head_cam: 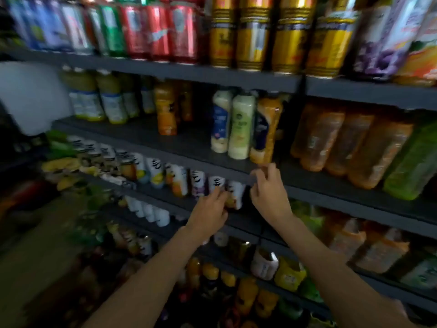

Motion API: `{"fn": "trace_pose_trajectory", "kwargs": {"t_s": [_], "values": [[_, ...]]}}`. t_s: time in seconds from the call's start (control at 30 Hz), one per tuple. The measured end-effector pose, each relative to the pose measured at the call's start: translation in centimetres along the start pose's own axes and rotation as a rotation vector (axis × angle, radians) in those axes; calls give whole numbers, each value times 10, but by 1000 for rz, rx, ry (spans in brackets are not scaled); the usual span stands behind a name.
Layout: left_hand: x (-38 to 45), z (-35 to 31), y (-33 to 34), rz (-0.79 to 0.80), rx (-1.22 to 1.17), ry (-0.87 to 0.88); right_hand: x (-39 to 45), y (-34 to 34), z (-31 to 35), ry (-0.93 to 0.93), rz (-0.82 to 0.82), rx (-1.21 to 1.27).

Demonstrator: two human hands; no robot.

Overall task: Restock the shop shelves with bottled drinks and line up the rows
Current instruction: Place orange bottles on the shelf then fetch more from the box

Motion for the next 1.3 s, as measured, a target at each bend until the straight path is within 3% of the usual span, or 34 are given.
{"fn": "trace_pose_trajectory", "kwargs": {"t_s": [0.13, 0.2, 0.3, 0.53, 0.7, 0.83, 0.97, 1.17, 1.3], "values": [[-116, 85, 2, 436, 34, -283, -43, 65, 102, -196, 253, -38], [-185, 123, -4, 535, 10, -374, -68, 106, 152, -244, 452, -79], [-290, 172, -20, 569, -66, -553, -104, 157, 227, -312, 668, -92], [-508, 261, -28, 514, -131, -1149, -165, 267, 347, -528, 838, -131], [-562, 307, 2, 600, -173, -1193, -192, 368, 383, -570, 962, -188], [-558, 362, 32, 523, -222, -1168, -218, 460, 402, -539, 1122, -182], [-560, 426, 83, 400, -314, -1200, -234, 551, 409, -374, 1255, -138], [-580, 495, 169, 80, -473, -1466, -265, 680, 409, -296, 1314, -237], [-600, 539, 238, 50, -429, -1351, -303, 772, 415, -250, 1357, -159]]}}
Point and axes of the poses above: each hand's wrist, its own x-axis towards the middle knuckle, its own y-axis out of the palm, z = x × y, the point moved 2 cm from there along x, towards the middle knuckle, and after that the axes turned 13 degrees about y, right-handed, at the moved point
